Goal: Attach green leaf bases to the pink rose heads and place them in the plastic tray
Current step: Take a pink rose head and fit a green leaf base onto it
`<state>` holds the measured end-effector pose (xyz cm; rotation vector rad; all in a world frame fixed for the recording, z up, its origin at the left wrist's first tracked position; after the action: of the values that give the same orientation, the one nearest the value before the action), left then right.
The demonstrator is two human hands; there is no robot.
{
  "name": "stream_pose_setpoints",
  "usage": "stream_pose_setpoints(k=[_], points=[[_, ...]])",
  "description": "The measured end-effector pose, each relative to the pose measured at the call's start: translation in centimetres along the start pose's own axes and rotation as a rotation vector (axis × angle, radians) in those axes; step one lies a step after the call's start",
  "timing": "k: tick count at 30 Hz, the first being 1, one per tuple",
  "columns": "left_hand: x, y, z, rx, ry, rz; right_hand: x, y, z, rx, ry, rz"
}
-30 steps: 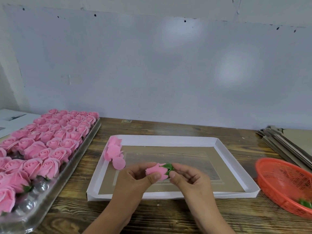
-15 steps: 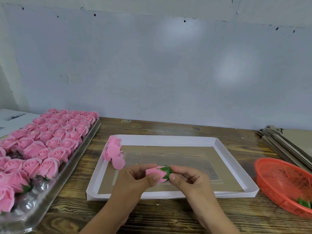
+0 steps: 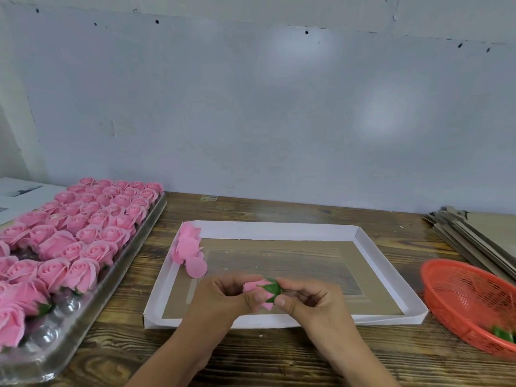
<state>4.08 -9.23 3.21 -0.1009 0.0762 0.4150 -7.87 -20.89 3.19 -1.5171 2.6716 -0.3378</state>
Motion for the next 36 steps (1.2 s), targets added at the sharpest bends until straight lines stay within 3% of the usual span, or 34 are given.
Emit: stream_pose_setpoints(k=[10, 15, 23, 33, 36], points=[[0.4, -0.3, -0.3, 0.012, -0.033, 0.003, -0.5, 0.1, -0.3, 0.025, 0.15, -0.048], [0.3, -0.4, -0.1, -0.053, -0.134, 0.031, -0.6, -0.1, 0.7, -0.011, 0.106, -0.051], [0.2, -0.4, -0.3, -0.152, -0.144, 0.113, -0.3, -0.1, 0.6, -0.048, -0.29, -0.064], [-0.4, -0.1, 0.5, -0.176, -0.158, 0.031, -1.2, 0.2, 0.5, -0.2, -0.626, -0.266], [-0.7, 0.2, 0.9, -0.21, -0.156, -0.012, -1.4, 0.3, 0.4, -0.21, -0.629, -0.308]])
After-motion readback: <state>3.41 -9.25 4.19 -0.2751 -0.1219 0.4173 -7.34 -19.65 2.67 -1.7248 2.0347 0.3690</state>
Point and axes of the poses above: each hand's wrist, its own y-axis away from the middle knuckle, its own x-axis out of the back of the hand, z = x × y, the point moved 6 cm from there along -y, towards the middle knuckle, and after that the axes turned 10 degrees about -z, right-handed, at the moved point
